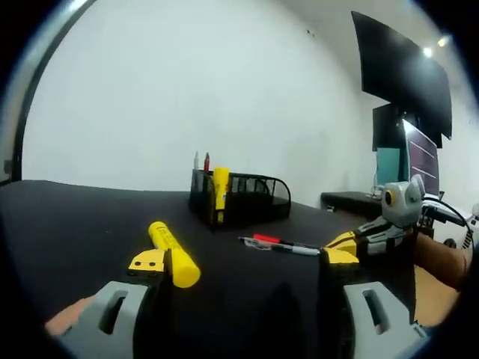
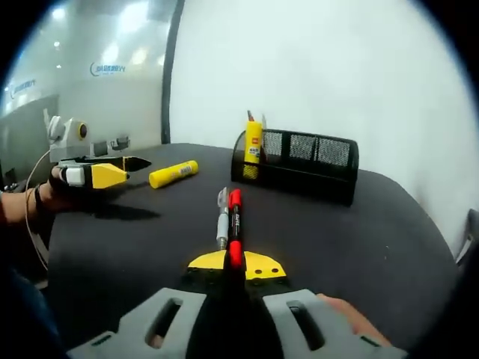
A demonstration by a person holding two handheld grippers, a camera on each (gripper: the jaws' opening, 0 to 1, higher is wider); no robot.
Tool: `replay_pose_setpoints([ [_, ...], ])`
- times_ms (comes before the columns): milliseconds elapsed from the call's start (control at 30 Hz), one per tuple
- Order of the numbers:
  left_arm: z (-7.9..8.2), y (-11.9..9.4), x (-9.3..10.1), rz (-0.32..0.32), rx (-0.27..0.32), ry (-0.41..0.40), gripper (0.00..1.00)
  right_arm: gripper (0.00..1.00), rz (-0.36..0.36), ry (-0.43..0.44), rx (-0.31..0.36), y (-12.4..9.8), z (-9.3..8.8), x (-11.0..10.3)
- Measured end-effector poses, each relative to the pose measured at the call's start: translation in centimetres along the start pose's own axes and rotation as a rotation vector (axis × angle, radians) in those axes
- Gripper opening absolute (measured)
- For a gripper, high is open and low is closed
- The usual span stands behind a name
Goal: Pick up pens and glue sticks and place them into the holder.
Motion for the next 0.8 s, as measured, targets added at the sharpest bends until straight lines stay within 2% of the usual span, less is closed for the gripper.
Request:
replay_pose_setpoints([
  [33,-0.1,0.2,0.1,-0.005,-0.014,-0.013,0.80,0.04,0.000,0.006,0.004,0.0,0.1,0.1],
  [67,-0.3,0.4,0.6,-0.037,-0.024,-0.030,0.82,0.04,0.001,0.010,0.006,0.0,0.1,0.1],
  [100,-0.1,0.1,0.1,-0.007,-0.027,-0.020,0.82,0.04,0.004,0.016,0.008,0.0,0.2,0.1],
  [167,0.6,-0.2,-0.4,0.022,-0.016,0.080,0.84,0.04,0.007,0.023,0.012,0.0,0.3,0.1],
  [267,1.0,-0.7,-0.6,0.062,-0.005,0.101,0.82,0.04,0.012,0.026,0.017,-0.1,0.4,0.1],
  [333,2.5,-0.8,-0.8,0.072,0.123,0.095,0.84,0.04,0.015,0.034,0.024,-0.1,0.5,0.1],
  [400,3.6,-1.1,-0.1,0.036,0.178,0.094,0.81,0.04,0.017,0.042,0.029,-0.2,0.6,0.1],
  [433,4.1,-1.3,0.2,0.023,0.196,0.125,0.81,0.04,0.018,0.046,0.032,-0.2,0.7,0.1],
  [633,5.4,-1.5,1.9,-0.048,0.222,0.197,0.90,0.04,0.020,0.071,0.039,-0.3,0.8,0.2],
  [667,5.4,-1.5,1.7,-0.026,0.204,0.226,0.89,0.04,0.019,0.074,0.039,-0.3,0.8,0.2],
  [700,5.0,-1.4,1.8,-0.038,0.163,0.237,0.88,0.04,0.019,0.077,0.038,-0.3,0.8,0.3],
  [800,5.3,-1.8,2.1,-0.051,0.166,0.244,0.84,0.04,0.015,0.083,0.037,-0.2,0.9,0.3],
])
Point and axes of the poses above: the point that each gripper's makers call its tool centre point, and the gripper's own axes: y roughly forward along the fingers, x roughly to its right, z roughly out of its top, the point moved 2 cm from there along -y, roughly backward along the fingers, and after that the axes turned 14 degrees about -z, right-handed, at the moved point
